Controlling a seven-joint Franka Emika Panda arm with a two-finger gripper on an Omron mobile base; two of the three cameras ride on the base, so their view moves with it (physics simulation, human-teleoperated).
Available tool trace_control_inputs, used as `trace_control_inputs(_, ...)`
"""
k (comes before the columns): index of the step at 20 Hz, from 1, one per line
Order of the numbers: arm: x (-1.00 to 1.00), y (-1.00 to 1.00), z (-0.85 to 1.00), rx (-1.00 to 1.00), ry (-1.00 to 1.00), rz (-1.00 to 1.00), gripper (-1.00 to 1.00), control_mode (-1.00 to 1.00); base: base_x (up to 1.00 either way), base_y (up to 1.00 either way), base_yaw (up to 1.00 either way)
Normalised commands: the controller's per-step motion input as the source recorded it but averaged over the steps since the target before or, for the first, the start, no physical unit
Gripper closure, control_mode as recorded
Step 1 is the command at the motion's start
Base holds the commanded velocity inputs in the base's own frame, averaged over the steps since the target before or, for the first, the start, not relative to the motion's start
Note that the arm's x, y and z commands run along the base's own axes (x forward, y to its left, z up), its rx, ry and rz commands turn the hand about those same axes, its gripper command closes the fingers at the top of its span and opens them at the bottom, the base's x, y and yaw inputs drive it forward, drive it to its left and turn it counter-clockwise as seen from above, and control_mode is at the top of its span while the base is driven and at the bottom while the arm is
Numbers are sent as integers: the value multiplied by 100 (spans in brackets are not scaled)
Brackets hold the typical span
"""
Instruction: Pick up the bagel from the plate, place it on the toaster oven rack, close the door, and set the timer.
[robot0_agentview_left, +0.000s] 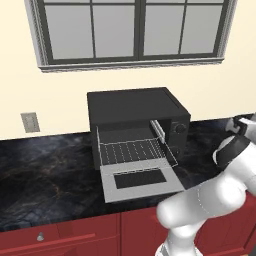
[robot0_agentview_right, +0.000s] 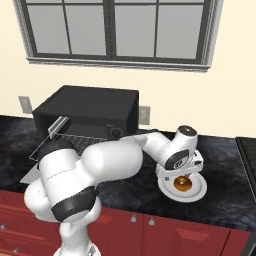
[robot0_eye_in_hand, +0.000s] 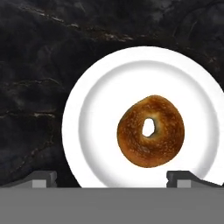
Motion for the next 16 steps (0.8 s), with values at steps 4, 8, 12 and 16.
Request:
trace_control_inputs(4,16,-14,-3,28,4,-13,-100,-100,0,0,0)
trace_control_inputs(8,9,-6,-7,28,1,-18,-100,-100,0,0,0)
trace_control_inputs(12,3,-7,-9,7,0,-28,-100,-100,0,0,0)
trace_control_inputs(16,1,-4,-15,0,0,-32,-100,-100,0,0,0)
